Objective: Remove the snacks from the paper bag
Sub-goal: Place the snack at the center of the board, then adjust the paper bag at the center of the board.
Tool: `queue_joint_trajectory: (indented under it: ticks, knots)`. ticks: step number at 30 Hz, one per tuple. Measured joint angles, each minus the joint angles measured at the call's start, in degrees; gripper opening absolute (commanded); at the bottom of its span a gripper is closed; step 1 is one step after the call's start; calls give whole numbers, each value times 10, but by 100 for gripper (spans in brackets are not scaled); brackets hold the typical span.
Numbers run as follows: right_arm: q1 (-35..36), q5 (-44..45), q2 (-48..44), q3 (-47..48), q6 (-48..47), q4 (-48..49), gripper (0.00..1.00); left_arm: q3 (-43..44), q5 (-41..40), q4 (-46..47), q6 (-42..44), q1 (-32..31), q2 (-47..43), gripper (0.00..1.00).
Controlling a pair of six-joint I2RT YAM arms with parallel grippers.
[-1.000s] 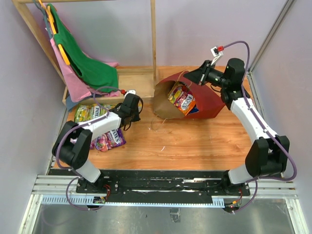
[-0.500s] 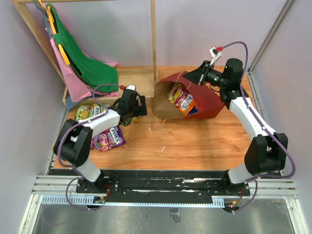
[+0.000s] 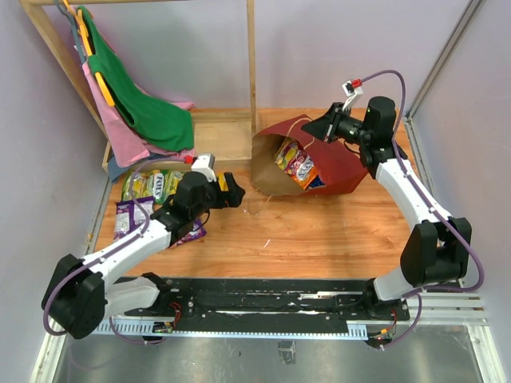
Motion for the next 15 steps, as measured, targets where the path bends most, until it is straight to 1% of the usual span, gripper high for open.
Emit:
queue_joint_trajectory:
  ticks: [3, 8, 15]
  knots:
    - [0, 2, 0, 0, -9, -6, 1, -31, 3, 1, -7, 0, -18, 100]
    - [-4, -3, 1, 0, -18, -12, 1, -40, 4, 3, -9, 0, -44, 100]
    - [-71, -16, 3, -14, -7, -4, 1, -53, 24, 32, -20, -2, -70, 100]
